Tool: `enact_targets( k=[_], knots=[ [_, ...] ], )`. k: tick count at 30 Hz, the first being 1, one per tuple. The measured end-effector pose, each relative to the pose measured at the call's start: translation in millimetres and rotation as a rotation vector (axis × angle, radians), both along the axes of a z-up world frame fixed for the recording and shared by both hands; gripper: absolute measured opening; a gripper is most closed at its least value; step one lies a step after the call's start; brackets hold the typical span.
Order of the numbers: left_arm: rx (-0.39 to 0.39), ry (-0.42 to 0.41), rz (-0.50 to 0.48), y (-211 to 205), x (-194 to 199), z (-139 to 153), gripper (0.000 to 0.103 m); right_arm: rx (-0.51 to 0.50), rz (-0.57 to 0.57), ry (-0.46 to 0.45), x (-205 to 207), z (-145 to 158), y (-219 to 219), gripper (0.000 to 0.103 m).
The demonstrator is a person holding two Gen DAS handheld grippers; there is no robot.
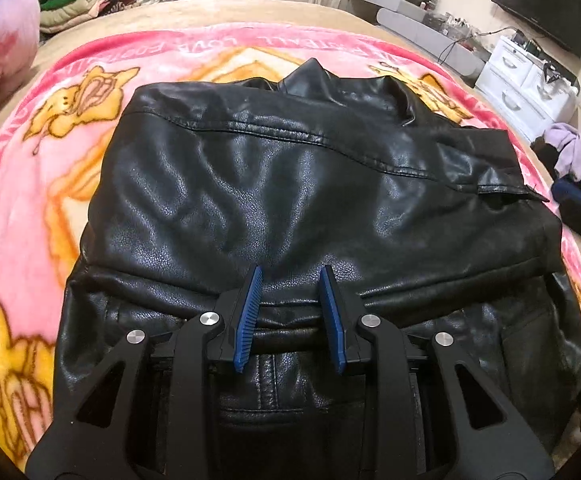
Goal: Fold large clothes
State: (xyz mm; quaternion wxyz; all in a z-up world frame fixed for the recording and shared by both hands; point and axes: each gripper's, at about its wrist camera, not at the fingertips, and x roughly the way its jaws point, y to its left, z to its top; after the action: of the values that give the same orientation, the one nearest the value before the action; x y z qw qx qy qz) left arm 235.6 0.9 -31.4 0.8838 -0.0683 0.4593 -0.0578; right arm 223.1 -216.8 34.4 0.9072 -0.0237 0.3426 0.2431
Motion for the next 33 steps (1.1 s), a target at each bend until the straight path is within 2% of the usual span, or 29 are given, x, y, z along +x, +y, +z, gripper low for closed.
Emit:
enact_targets(
  k=[5,10,12,18,25,30,33],
  knots=[
    [-0.012,0.0,0.001,2,0,-1,0.022,-0.081,0.033,0.048,1,-23,16,0.056],
    [-0.014,0.0,0.0,3,0,-2,0.022,-0.167,0.001,0.052,2,-39,16,0.056],
    [-0.019,0.0,0.001,3,0,-1,0.022,-0.161,-0.012,0.074,6,-45,11,0.056],
    [-0.039,0.004,0.003,6,1,-2,0.022,-0.128,-0.051,0.213,20,-71,1,0.055],
    [-0.039,-0.008,0.007,6,0,-1,0.021,-0.102,-0.046,0.206,17,-65,-1,0.057],
    [-0.053,-0.005,0.011,8,1,0,0.021,-0.05,-0.036,0.193,13,-53,-4,0.065],
    [-0.053,-0.006,0.012,8,0,1,0.021,-0.044,-0.027,0.173,9,-47,-2,0.073]
  ],
)
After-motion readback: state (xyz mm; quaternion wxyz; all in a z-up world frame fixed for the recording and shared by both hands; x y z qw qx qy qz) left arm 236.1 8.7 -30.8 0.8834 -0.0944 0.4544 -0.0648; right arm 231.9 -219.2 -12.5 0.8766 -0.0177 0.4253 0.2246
